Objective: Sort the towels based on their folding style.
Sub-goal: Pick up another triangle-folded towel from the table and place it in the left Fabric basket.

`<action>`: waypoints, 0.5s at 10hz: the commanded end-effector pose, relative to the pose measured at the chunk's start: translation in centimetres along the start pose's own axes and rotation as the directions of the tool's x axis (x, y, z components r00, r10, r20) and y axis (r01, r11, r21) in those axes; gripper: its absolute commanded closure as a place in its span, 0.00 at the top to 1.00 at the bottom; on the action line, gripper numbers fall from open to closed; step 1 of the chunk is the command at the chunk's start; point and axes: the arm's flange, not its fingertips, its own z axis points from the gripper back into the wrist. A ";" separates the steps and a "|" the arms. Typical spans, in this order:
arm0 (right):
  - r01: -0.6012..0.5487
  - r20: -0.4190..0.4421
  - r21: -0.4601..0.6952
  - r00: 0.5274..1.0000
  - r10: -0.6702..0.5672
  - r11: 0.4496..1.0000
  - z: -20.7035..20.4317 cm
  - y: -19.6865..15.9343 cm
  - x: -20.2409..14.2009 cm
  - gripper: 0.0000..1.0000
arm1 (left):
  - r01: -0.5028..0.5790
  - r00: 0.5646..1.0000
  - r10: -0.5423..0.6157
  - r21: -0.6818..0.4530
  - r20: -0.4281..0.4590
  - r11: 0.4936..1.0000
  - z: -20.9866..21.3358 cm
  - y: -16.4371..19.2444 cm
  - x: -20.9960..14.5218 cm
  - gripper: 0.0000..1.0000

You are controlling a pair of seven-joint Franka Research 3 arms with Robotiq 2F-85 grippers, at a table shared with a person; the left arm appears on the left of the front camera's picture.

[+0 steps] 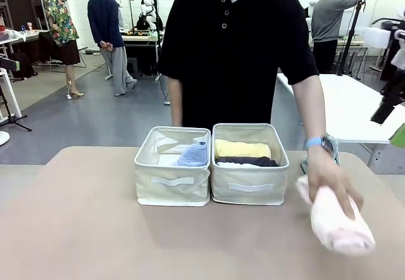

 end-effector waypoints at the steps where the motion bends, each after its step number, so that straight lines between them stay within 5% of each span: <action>1: 0.082 0.184 0.011 0.979 -0.082 0.997 6.4 3.1 -6.3 1.00 | 0.012 1.000 -0.012 -0.008 -0.013 1.000 0.2 -0.1 0.0 1.00; 3: 0.157 0.330 -0.100 0.937 -0.116 0.983 13.8 9.0 -15.3 1.00 | 0.012 1.000 -0.012 -0.008 -0.013 1.000 0.2 -0.1 0.0 1.00; 5: 0.164 0.352 -0.083 0.928 -0.125 0.983 13.0 9.1 -16.2 1.00 | 0.012 1.000 -0.012 -0.008 -0.013 1.000 0.2 -0.1 0.0 1.00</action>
